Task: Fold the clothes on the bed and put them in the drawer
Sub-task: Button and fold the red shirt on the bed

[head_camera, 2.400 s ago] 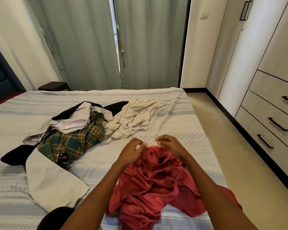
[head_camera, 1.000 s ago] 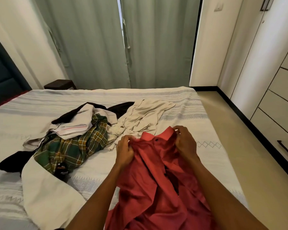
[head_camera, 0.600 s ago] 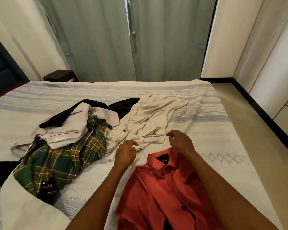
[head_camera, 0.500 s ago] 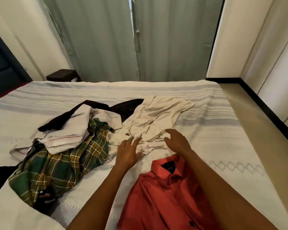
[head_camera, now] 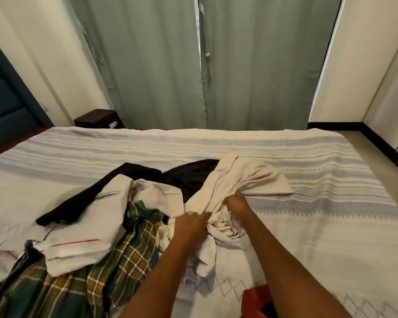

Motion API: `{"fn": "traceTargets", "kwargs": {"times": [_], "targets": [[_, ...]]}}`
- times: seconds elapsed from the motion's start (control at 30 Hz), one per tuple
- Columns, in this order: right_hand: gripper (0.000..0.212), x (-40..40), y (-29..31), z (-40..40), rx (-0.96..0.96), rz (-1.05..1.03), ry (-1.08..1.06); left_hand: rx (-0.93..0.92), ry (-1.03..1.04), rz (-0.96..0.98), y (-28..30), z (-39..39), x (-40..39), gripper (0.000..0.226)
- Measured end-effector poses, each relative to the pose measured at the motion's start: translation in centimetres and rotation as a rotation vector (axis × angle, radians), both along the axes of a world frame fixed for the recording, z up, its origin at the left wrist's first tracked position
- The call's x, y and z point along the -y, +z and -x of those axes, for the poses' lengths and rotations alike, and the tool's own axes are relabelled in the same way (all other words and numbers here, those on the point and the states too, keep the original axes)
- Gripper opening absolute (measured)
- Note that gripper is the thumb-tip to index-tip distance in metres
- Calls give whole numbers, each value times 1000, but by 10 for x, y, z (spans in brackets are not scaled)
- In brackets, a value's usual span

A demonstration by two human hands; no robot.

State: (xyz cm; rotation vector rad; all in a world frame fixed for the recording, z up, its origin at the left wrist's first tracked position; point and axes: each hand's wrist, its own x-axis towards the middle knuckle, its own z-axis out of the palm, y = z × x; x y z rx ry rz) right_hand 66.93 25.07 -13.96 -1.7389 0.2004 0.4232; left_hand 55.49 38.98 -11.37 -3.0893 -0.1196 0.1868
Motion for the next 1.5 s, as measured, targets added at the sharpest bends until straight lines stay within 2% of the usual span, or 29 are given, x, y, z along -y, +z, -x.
{"fn": "traceTargets", "kwargs": {"times": [0.1,0.17,0.27,0.37,0.47,0.5,0.53,0.63,0.73,0.8,0.93,1.07,1.17,1.3,1.5], "targets": [[44,-47,34,-1,-49,-117,11,152,116,91,41,-5,-32,50],[30,-84,68,1,26,-199,59,272,204,175,70,-1,-63,51],[35,-163,138,16,212,-296,202,516,378,338,110,22,-121,49],[41,-238,201,40,473,-166,442,791,611,571,135,50,-160,34],[43,-299,245,79,771,210,810,981,971,837,163,84,-201,30],[45,-312,251,91,854,354,866,992,1079,913,167,93,-216,33],[47,-324,256,107,911,414,895,985,1157,978,170,106,-233,37],[55,-329,243,137,908,391,877,840,1140,1130,172,131,-258,47],[59,-303,212,148,839,393,778,760,1019,1016,176,146,-248,54],[61,-274,193,153,810,413,708,797,873,904,180,154,-227,46],[67,-208,156,157,738,409,634,746,557,686,166,166,-168,27],[51,-140,133,160,655,324,476,724,258,573,147,169,-107,22],[44,-93,116,153,538,273,351,563,83,517,130,159,-71,35],[40,-50,86,122,331,132,186,356,-38,290,104,124,-45,55],[86,-31,43,34,120,-16,-100,125,-87,-27,65,45,-50,83]]}}
